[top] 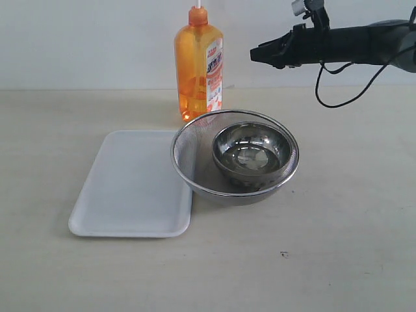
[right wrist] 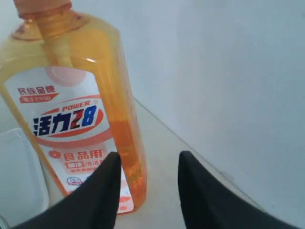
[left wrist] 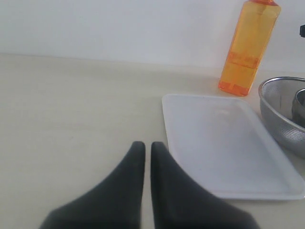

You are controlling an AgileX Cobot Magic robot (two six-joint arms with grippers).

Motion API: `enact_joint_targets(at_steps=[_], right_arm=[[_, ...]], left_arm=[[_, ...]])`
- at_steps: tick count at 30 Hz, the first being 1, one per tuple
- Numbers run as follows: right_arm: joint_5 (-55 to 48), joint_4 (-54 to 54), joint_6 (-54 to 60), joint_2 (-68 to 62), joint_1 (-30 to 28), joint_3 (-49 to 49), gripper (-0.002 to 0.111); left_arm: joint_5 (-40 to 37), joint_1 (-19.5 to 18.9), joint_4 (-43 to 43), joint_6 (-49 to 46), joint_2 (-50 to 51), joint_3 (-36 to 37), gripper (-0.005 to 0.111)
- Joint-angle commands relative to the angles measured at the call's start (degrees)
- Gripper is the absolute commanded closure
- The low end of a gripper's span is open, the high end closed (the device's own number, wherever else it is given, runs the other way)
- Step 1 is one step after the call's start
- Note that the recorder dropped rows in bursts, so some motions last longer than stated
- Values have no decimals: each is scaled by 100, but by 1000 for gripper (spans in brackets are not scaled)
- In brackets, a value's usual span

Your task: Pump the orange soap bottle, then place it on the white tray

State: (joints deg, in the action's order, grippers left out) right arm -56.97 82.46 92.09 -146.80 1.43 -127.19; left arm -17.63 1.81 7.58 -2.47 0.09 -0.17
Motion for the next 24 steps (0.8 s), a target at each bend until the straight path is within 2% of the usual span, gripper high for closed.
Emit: enact_joint_targets(at_steps=[1,17,21,24], right_arm=[[-157,69,-197,114,-34,-32,73],[-411,69,-210,114,-35,-32,73],[-411,69,-210,114,-35,-32,73],[-399,69,-210,114,-35,-32,73]], left_arm=[[3,-12,-8,-25,-1,17,102],[83,-9,-8,-25,-1,17,102],[760,-9,8,-25,-1,17,102],[1607,-9,8,-25,-1,17,102]])
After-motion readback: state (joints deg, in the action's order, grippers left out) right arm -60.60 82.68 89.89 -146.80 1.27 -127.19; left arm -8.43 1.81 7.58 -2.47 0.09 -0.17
